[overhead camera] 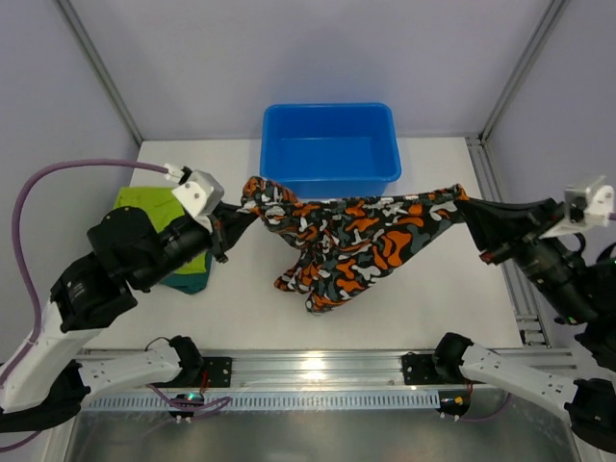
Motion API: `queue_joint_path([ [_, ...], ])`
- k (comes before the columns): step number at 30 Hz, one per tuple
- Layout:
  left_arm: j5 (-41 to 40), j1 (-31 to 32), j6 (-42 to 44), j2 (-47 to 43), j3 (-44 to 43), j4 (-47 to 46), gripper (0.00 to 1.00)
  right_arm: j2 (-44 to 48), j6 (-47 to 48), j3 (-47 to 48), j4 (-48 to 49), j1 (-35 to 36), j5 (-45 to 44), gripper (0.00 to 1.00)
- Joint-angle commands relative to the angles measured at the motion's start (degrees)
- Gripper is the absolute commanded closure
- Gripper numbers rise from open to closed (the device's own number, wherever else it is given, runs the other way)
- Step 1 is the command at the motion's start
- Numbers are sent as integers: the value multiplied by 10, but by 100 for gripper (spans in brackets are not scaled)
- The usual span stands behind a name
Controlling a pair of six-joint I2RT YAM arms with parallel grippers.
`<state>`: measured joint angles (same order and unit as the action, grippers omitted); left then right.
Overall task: Fold and stack the shorts
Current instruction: Flatten out the shorts at the center of the board.
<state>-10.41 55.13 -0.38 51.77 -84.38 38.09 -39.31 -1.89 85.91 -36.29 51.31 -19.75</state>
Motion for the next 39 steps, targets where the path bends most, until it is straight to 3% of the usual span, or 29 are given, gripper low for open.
queue_joint_path([
  [1,78,1,-37,-21,-10,51,100,58,15,2,12,-2,24,96],
  [6,134,0,-65,-19,-33,95,100,108,15,0,7,-2,59,96],
  [12,72,1,-110,40,-129,173,100,92,29,6,28,-2,58,96],
  [17,-119,-5,-83,164,-178,226,100,19,49,-60,66,-2,-129,96],
  [19,-103,-38,-88,203,-176,233,100,-17,49,-133,118,-2,-228,97],
  [21,-18,-125,-121,254,-164,225,100,-44,28,-180,173,-5,-272,96],
  [23,4,-196,-142,277,-137,183,100,-93,-8,-240,194,-36,-243,97],
  [26,-12,-223,-147,313,-79,117,100,-172,-107,-288,190,-117,-150,96],
  [31,77,-224,-101,393,-40,21,100,-237,-206,-348,206,-195,-89,96],
  [37,100,-224,-103,534,-90,18,100,-337,-259,-349,212,-263,-48,96],
  [39,95,-224,-108,563,-113,18,95,-368,-261,-340,215,-296,-22,97],
])
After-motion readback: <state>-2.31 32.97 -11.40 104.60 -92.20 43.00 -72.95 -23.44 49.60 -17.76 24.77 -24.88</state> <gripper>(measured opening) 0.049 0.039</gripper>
